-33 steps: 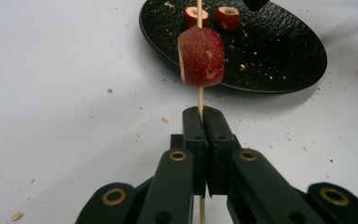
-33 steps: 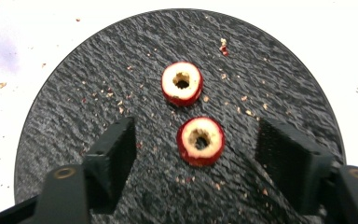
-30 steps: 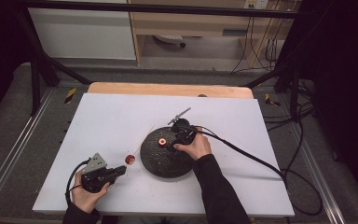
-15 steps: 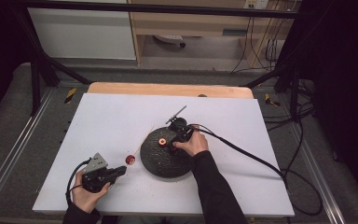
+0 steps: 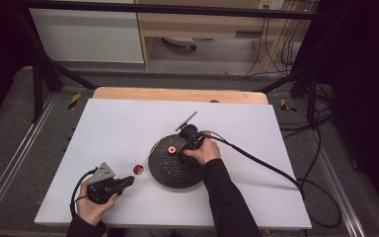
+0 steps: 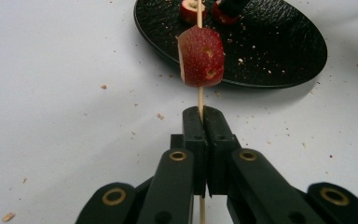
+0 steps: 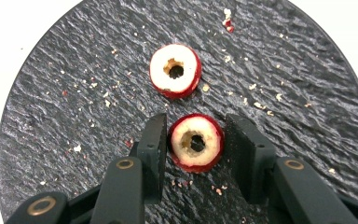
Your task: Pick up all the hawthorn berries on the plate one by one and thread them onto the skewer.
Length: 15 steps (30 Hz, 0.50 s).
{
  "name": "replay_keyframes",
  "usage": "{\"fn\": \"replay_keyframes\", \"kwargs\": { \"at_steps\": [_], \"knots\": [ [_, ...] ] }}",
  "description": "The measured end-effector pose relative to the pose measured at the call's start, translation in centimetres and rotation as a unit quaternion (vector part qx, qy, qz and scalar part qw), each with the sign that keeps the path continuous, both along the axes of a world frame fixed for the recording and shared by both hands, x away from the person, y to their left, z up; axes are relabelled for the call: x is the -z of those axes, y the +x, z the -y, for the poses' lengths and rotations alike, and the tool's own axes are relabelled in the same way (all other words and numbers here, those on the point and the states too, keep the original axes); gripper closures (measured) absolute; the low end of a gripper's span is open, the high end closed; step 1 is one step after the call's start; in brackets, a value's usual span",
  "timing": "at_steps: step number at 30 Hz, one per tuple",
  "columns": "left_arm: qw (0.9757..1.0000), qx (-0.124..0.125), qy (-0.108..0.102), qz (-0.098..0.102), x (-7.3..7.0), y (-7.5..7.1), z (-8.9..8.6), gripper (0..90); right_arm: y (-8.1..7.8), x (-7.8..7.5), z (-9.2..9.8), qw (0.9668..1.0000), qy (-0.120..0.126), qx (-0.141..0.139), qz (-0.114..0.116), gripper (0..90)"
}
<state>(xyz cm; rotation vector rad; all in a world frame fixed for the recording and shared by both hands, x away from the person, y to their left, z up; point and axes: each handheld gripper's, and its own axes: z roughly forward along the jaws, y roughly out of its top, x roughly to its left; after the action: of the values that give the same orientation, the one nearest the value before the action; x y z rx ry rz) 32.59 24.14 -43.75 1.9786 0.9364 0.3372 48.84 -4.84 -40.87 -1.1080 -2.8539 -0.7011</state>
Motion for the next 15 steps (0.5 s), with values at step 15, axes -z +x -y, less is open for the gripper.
{"fn": "replay_keyframes", "kwargs": {
  "at_steps": [15],
  "knots": [
    [1.0000, 0.001, 0.004, 0.002, -0.06, -0.10, 0.13, 88.5, -0.19, -0.28, 0.13, 1.0000, 0.005, 0.008, 0.000, 60.8]
  ]
}}
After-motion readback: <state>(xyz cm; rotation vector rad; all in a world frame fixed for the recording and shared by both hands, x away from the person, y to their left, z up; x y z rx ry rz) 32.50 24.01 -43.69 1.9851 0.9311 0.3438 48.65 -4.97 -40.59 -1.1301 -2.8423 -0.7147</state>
